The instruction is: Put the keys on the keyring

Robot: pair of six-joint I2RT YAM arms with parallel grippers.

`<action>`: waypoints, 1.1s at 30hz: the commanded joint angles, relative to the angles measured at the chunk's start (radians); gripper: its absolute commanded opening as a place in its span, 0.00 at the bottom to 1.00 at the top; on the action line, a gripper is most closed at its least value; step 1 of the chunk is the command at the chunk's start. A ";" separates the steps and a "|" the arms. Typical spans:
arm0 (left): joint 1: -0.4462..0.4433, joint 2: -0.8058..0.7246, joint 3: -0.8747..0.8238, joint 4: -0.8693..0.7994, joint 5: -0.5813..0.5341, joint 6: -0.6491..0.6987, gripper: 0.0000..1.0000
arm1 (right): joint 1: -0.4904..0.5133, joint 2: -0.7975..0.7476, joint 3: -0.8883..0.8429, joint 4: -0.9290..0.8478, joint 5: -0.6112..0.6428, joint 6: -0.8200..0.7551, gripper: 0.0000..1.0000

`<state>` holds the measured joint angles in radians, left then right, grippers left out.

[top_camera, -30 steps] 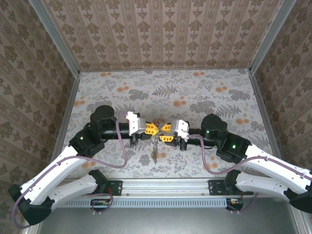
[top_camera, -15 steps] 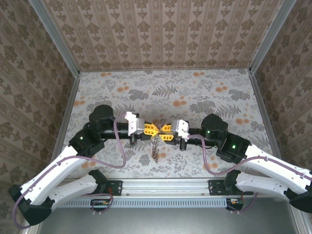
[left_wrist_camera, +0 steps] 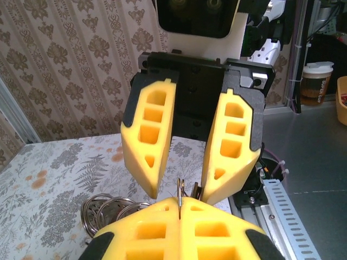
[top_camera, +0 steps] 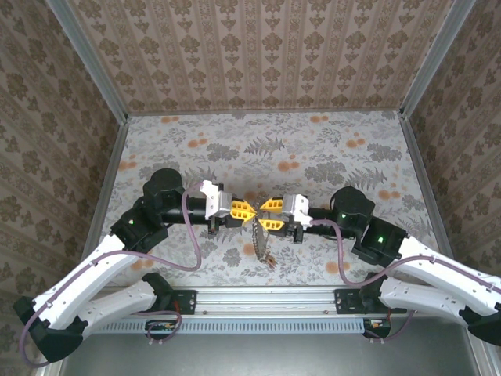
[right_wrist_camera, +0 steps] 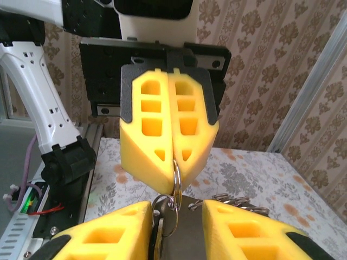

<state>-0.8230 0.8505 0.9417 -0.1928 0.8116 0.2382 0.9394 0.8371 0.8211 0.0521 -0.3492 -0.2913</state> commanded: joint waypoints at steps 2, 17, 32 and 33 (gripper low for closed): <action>0.002 -0.013 0.000 0.040 0.039 -0.020 0.00 | -0.005 -0.032 -0.012 0.063 -0.014 0.014 0.31; 0.002 -0.014 -0.004 0.056 0.048 -0.026 0.00 | -0.004 0.021 0.000 0.062 -0.050 0.018 0.22; -0.062 0.025 0.163 -0.340 -0.292 0.164 0.19 | -0.006 0.038 0.031 -0.022 0.139 -0.009 0.00; -0.081 0.036 0.189 -0.379 -0.319 0.185 0.20 | -0.006 0.043 0.039 -0.035 0.145 -0.011 0.00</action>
<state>-0.8642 0.8772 1.0481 -0.3992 0.6380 0.3248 0.9375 0.8761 0.8200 0.0452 -0.2863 -0.2863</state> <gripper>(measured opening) 0.189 0.066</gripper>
